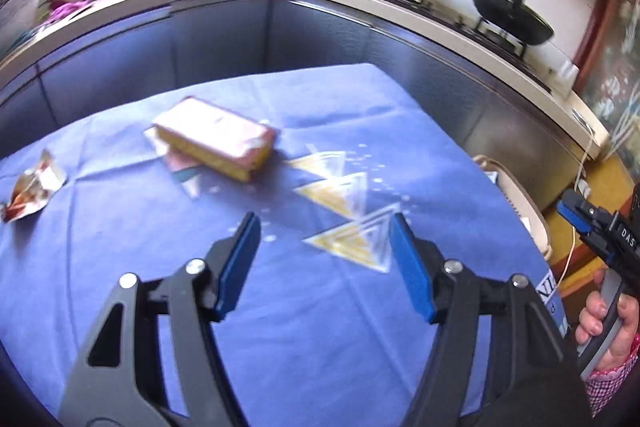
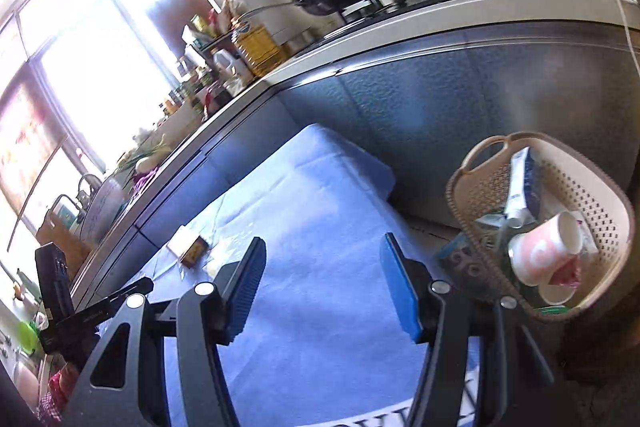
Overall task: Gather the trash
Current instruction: 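Move both open grippers back over the table, then grasp the crumpled silver snack wrapper with left gripper and lift it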
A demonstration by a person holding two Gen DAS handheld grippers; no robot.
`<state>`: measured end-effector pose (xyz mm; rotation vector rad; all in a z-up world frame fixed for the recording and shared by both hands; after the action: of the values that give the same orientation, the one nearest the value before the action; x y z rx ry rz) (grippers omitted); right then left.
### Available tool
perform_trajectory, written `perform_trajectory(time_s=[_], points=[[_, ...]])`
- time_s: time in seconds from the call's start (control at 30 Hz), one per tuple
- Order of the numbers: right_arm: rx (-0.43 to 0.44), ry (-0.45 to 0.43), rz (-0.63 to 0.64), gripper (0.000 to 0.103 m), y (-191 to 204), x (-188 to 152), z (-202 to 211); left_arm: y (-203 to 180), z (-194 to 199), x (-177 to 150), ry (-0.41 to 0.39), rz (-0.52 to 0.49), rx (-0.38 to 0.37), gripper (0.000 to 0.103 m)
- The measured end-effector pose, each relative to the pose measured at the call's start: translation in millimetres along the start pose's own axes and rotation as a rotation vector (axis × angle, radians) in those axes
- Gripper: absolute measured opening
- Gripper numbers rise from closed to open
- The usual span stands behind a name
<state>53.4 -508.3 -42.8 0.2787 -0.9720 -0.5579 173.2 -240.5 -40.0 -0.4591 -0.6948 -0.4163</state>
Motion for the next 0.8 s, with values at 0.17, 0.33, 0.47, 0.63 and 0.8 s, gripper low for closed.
perform_trajectory(time_s=[0.17,0.33,0.47,0.63,0.8], points=[[0.05,0.057,0.11,0.06,76.2,-16.8,-21.3,100.6,43.6,-14.8,-0.039,0.161,0.07,0.064],[0.08,0.112,0.233,0.06,145.8,-39.7,-44.1,190.4,81.7,-28.7,-0.079,0.315,0.12,0.069],[0.084,0.159,0.311,0.06,188.8,-58.1,-67.2,243.1,106.9,-34.2,-0.12,0.413,0.15,0.069],[0.075,0.208,0.4,0.06,226.7,-72.9,-99.9,273.8,116.2,-37.9,-0.141,0.487,0.151,0.076],[0.016,0.201,0.556,0.064,253.2,-78.7,-131.9,298.6,102.4,-41.0,-0.131,0.562,0.134,0.076]])
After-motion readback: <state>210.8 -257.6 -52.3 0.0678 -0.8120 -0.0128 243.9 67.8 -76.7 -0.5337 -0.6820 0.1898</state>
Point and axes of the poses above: each gripper's, at about its wrist camera, not at the fingertips, and z roughly against the way its jaws point, y to its left, x to its top, the point moved 9 cm from there along -z, roughly the way its jaws point, and after that the axes turned 6 degrees about -x, right-handed, at the moved point
